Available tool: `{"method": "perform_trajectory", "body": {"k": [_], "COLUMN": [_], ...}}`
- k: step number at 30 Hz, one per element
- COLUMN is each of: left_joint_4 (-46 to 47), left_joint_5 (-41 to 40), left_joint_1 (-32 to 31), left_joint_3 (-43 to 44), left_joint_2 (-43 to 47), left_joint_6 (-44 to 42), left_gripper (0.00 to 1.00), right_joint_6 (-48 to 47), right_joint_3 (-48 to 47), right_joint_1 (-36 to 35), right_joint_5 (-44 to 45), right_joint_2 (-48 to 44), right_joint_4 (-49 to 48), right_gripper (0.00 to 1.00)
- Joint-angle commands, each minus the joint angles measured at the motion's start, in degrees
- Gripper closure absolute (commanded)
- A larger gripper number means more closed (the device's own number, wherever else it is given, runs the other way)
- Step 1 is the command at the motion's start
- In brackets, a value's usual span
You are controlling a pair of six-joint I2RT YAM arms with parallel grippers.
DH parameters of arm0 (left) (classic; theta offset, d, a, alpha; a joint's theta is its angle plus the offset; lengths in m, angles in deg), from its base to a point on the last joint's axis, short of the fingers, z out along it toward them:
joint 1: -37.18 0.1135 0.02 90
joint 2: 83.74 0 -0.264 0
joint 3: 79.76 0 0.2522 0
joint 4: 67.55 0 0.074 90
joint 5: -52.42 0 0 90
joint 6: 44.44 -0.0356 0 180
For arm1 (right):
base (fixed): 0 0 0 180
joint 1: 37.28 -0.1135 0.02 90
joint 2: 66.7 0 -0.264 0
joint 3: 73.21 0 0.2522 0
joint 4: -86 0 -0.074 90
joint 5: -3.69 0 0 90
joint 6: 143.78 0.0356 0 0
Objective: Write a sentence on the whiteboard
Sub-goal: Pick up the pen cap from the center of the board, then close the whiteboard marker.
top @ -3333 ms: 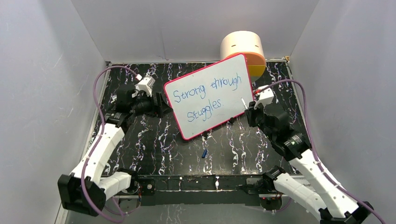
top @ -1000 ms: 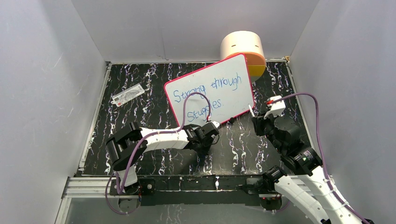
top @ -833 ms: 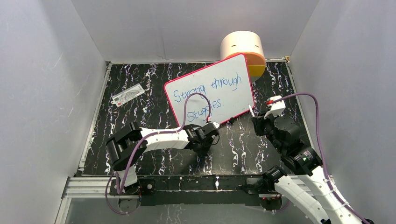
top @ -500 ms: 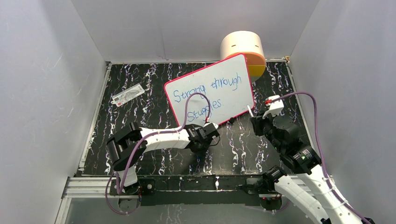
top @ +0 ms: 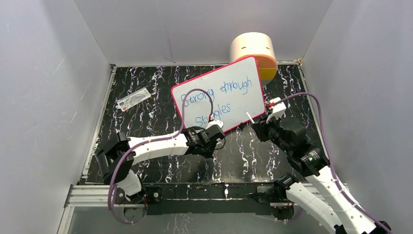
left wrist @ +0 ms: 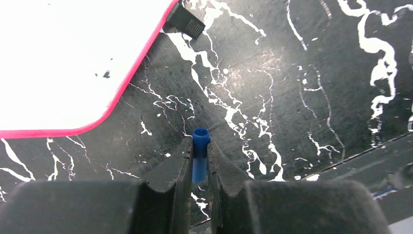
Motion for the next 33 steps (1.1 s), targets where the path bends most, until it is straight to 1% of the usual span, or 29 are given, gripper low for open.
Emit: {"method": "perform_trajectory", "body": {"k": [1, 6, 12, 14, 16, 18, 22, 25, 29, 33], "left_joint_4": [-0.03, 1.98, 7.94, 10.14, 12.01, 13.27, 14.45, 15.42, 14.08, 13.14], "left_joint_5": [-4.12, -7.41, -7.80, -6.03, -2.37, -0.41, 0.47, 2.00, 7.36, 9.65], "left_joint_1": [0.71, 2.53, 7.16, 9.75, 12.41, 13.53, 13.79, 13.88, 13.84, 13.83], "left_joint_3": [0.76, 0.97, 0.71, 0.45, 0.73, 1.30, 1.73, 0.39, -0.87, -2.70], "left_joint_2": [6.35, 12.03, 18.27, 19.35, 19.95, 20.37, 21.50, 23.38, 26.00, 28.74], "left_joint_6": [1.74, 4.01, 5.61, 5.94, 5.75, 3.99, -4.06, -12.71, -27.75, -41.61], "left_gripper": [1.00, 1.00, 1.00, 1.00, 1.00, 1.00, 1.00, 1.00, 1.00, 1.00], "right_joint_6": [-1.35, -1.50, -1.25, -0.99, -1.00, -0.93, -1.81, -2.61, -3.92, -4.87], "right_joint_3": [0.86, 3.44, 6.11, 7.26, 8.78, 9.69, 9.66, 8.28, 5.99, 3.64], "right_joint_1": [0.10, 0.07, 0.13, 0.12, 0.02, -0.01, -0.02, -0.03, 0.04, 0.04], "right_joint_5": [-5.52, -10.17, -13.94, -14.78, -15.50, -16.43, -19.36, -22.10, -25.06, -28.64], "right_joint_2": [1.08, 1.26, 2.58, 2.50, 2.32, 2.77, 3.86, 5.30, 6.97, 9.18], "right_joint_4": [-6.69, -12.83, -20.37, -23.24, -26.16, -28.76, -29.84, -28.08, -24.05, -21.13], "right_gripper": [1.00, 1.00, 1.00, 1.00, 1.00, 1.00, 1.00, 1.00, 1.00, 1.00]}}
